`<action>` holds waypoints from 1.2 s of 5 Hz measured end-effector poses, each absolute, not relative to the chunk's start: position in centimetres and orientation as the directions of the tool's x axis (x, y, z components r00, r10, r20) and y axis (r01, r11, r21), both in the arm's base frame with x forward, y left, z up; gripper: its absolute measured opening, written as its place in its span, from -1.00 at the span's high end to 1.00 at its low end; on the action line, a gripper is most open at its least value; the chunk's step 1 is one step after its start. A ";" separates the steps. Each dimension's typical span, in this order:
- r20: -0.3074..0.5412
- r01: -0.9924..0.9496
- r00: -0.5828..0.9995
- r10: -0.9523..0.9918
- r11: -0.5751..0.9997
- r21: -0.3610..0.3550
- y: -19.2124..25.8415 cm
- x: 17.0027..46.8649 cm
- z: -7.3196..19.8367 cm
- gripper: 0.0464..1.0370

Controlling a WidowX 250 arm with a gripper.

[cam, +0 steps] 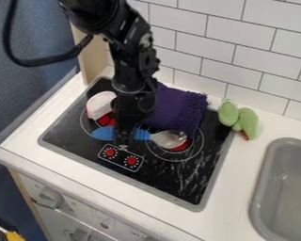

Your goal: Move the blue spoon to the right side of the stove

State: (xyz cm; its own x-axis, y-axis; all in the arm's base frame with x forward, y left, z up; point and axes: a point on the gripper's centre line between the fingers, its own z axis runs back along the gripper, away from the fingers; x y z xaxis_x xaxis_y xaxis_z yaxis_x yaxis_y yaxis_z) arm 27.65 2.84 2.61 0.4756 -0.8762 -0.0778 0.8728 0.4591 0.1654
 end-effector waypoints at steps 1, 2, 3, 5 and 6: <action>-0.067 0.809 0.580 -0.812 0.564 0.167 1.2 26.1 4.7 0.26; -0.034 0.662 0.747 -0.664 0.737 0.140 -1.1 24.2 5.5 0.26; 0.000 0.460 0.888 -0.460 0.887 0.047 -2.5 23.2 5.2 0.26; -0.075 0.129 0.988 -0.133 0.990 -0.052 -4.6 23.7 2.1 0.26; -0.071 0.076 0.994 -0.079 0.996 -0.045 -5.9 24.9 1.5 0.26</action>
